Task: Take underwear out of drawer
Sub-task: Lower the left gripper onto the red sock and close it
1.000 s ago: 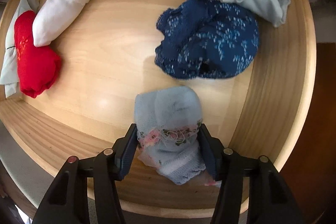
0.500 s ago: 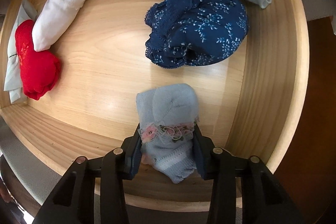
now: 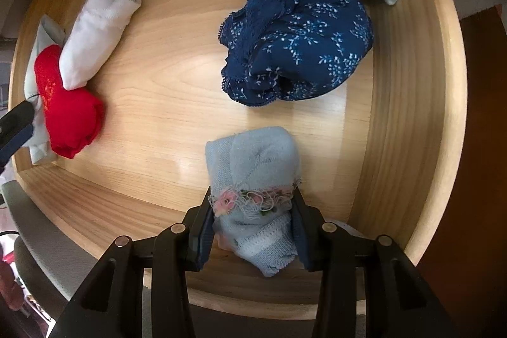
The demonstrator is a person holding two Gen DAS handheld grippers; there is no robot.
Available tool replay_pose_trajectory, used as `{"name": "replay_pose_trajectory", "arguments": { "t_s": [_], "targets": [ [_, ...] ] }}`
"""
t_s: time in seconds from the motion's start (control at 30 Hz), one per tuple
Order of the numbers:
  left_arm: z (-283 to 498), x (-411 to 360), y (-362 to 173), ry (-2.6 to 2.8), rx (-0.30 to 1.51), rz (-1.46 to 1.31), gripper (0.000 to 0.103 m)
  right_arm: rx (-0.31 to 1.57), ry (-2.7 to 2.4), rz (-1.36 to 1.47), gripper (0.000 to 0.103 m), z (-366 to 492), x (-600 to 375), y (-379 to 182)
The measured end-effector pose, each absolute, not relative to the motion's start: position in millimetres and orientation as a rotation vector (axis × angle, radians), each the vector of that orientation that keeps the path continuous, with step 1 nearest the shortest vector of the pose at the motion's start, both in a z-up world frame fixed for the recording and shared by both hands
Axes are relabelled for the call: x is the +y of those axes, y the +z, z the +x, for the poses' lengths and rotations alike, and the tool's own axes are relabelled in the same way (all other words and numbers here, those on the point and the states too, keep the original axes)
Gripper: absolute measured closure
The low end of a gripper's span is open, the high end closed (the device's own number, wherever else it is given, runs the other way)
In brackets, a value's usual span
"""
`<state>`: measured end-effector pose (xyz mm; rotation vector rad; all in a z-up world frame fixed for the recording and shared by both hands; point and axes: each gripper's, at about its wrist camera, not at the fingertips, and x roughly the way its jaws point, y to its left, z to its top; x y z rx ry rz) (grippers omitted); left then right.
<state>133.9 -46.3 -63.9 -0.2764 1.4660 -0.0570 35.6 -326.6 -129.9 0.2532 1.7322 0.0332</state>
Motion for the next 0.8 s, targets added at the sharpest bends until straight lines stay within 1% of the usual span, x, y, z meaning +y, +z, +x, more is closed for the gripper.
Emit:
{"name": "replay_pose_trajectory", "arguments": {
  "t_s": [0.2,0.3,0.37,0.4,0.5,0.57,0.6,0.63,0.7,0.8],
  "targets": [
    [147,-50,-87,0.017,1.517,-0.285,0.048,1.734,0.038,0.264,0.062,36,-334,-126],
    [153,-52,-94,0.044,1.531,-0.279,0.042,1.734,0.041,0.272,0.062,35,-335,-127],
    [155,-52,-100,0.054,1.548,-0.283,0.042,1.734,0.042,0.278,0.061,35,-334,-130],
    [156,-50,-102,0.054,1.552,-0.290,0.040,1.734,0.042,0.280,0.061,35,-335,-131],
    [157,-48,-108,0.038,1.560,-0.286,0.040,1.733,0.042,0.287,0.061,35,-335,-132],
    [155,-47,-111,0.025,1.565,-0.262,0.042,1.732,0.043,0.293,0.061,36,-336,-131],
    [155,-46,-115,0.020,1.574,-0.251,0.044,1.732,0.044,0.294,0.061,36,-336,-131],
    [154,-46,-119,0.014,1.586,-0.242,0.049,1.732,0.044,0.296,0.061,36,-336,-131],
    [153,-45,-123,-0.007,1.604,-0.202,0.051,1.732,0.044,0.296,0.061,36,-336,-131],
    [151,-48,-122,-0.037,1.608,-0.114,0.057,1.732,0.043,0.296,0.061,36,-336,-131]
  ]
}}
